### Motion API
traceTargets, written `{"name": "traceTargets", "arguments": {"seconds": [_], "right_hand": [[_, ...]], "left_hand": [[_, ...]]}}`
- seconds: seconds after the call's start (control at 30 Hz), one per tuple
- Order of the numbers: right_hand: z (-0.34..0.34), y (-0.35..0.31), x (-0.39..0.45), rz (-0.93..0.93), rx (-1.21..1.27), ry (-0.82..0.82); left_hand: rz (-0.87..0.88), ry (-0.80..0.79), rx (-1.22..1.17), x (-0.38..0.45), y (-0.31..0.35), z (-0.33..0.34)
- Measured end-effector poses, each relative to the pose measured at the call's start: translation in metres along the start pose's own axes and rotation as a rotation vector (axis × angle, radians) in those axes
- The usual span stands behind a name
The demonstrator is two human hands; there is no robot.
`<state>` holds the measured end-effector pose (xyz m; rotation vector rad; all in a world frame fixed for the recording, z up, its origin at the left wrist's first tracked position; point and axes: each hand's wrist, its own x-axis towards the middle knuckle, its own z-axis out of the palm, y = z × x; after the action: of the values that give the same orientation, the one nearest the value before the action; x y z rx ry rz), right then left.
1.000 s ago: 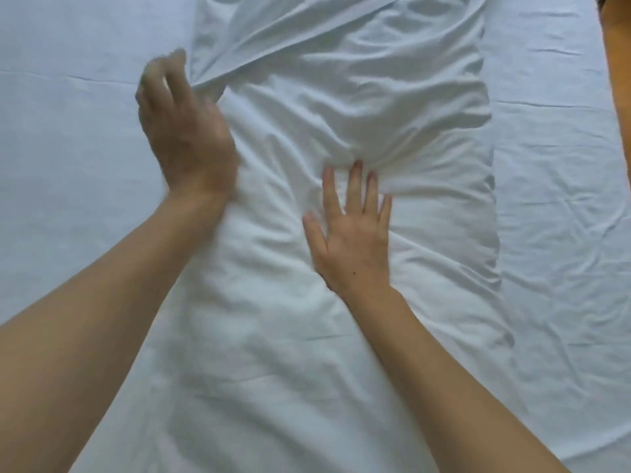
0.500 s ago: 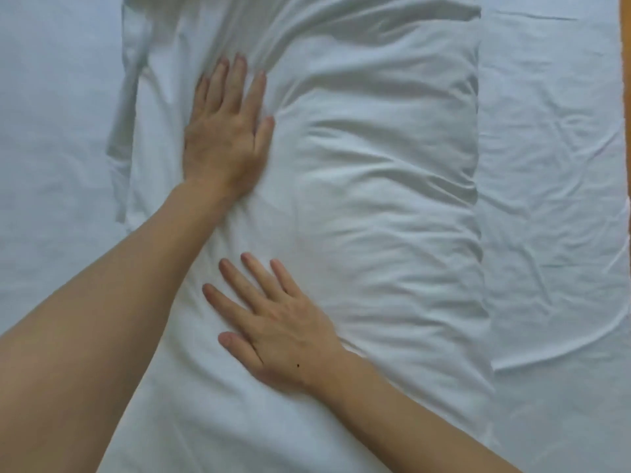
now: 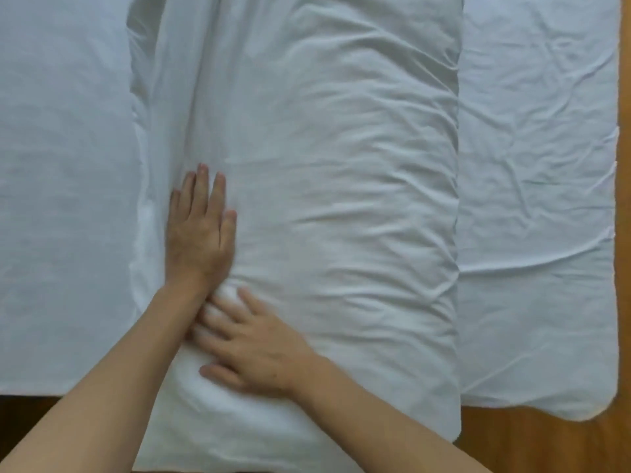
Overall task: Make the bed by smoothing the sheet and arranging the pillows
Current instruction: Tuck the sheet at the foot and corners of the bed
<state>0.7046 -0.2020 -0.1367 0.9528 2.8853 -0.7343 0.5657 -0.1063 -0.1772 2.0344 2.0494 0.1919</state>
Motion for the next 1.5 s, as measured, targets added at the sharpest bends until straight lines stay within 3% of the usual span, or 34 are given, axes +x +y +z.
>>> {"name": "traceTargets", "arguments": {"seconds": [0.07,0.13,0.23,0.3,0.5,0.63,0.83,0.93,1.13,1.23,1.37,1.5], "right_hand": [[-0.013,0.022,-0.028,0.243,-0.004,0.248],[-0.027,0.062,-0.058,0.665,-0.114,0.444],[-0.03,0.099,-0.104,1.113,-0.052,0.422],[-0.016,0.094,-0.125,1.242,0.129,0.377],[0.022,0.042,-0.162,1.251,0.165,0.339],[0.041,-0.006,-0.196,1.254,0.159,0.219],[0.02,-0.071,-0.247,1.23,0.33,0.002],[-0.009,-0.112,-0.281,1.225,0.441,-0.065],[-0.071,-0.2,-0.377,1.366,0.826,0.156],[-0.08,-0.226,-0.439,1.436,0.951,0.15],[-0.083,-0.23,-0.526,1.447,1.009,0.083],[-0.101,-0.194,-0.627,1.44,0.955,0.126]], "left_hand": [[-0.045,0.006,0.007,-0.037,0.0,0.002],[-0.101,0.019,0.01,-0.065,0.005,0.0],[-0.187,0.045,-0.015,-0.095,0.011,0.003],[-0.205,0.088,-0.018,-0.112,0.011,0.008],[-0.24,0.062,0.015,-0.166,-0.007,0.017],[-0.318,-0.143,0.041,-0.233,-0.01,0.009],[-0.247,-0.57,0.085,-0.324,0.003,-0.052],[-0.294,-0.671,-0.029,-0.358,0.046,-0.095],[-0.144,-0.719,-0.144,-0.424,0.175,-0.169],[-0.122,-0.802,-0.159,-0.459,0.234,-0.181],[-0.021,-0.861,-0.079,-0.48,0.302,-0.178],[0.1,-0.789,-0.001,-0.467,0.39,-0.168]]}}
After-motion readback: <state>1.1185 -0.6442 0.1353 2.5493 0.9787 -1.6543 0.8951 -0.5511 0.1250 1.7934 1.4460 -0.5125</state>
